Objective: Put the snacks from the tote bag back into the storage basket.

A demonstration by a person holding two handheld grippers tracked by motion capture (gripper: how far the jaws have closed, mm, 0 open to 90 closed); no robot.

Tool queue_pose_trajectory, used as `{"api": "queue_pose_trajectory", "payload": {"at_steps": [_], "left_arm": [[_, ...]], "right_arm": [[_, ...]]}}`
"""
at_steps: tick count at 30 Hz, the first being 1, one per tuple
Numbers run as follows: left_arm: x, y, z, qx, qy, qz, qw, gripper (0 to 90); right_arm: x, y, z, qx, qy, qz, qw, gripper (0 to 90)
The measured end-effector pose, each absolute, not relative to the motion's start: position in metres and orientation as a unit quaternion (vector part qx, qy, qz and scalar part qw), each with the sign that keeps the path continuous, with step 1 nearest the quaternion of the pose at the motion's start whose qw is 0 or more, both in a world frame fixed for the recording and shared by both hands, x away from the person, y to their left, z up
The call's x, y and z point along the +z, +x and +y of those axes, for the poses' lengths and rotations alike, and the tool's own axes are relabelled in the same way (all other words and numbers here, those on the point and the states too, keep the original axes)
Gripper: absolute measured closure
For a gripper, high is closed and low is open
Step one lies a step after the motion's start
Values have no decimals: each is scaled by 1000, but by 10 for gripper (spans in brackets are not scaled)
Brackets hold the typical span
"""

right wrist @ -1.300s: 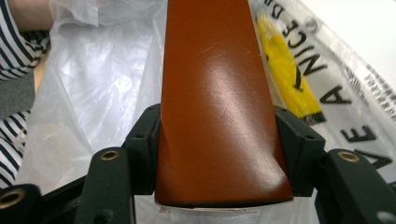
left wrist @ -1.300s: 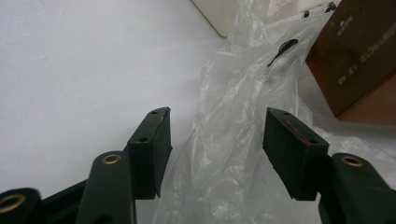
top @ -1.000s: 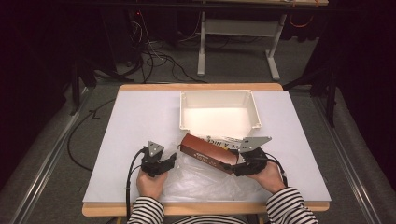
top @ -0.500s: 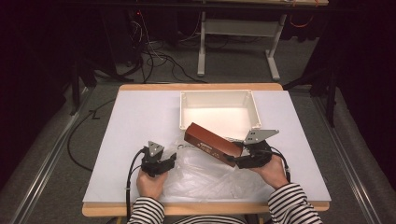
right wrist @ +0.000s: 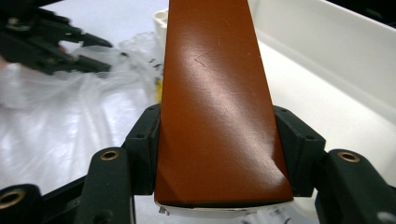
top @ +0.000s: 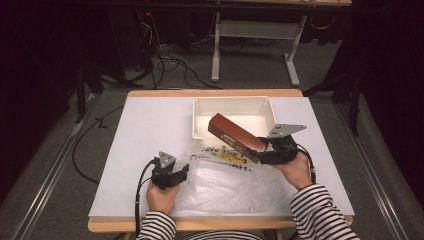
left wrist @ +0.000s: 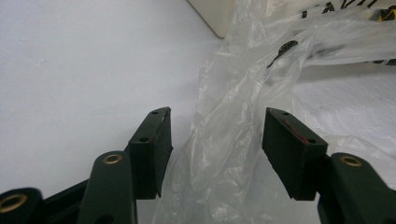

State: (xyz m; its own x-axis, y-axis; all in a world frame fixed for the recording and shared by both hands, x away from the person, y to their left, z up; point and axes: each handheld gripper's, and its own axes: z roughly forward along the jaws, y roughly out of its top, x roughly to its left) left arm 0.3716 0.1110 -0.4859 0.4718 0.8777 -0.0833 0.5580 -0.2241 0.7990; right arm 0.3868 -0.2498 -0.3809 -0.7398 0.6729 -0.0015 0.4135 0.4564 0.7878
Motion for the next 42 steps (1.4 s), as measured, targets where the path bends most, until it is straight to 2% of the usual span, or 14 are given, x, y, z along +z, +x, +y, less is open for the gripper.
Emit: {"api": "queue_pose_trajectory", "payload": {"at_steps": [12,24,42], "left_arm": [[-485,370,111,195,762,462,409,449],[-486,370,109,202,764,460,405,448],[-485,370,110,201,764,460,405,446]], "right_arm": [[-394,432,-245,374,376,827,185,429],[-415,460,-235,357,385,835,165,429],[-421,476,-229,330,402,837,170,428]]}}
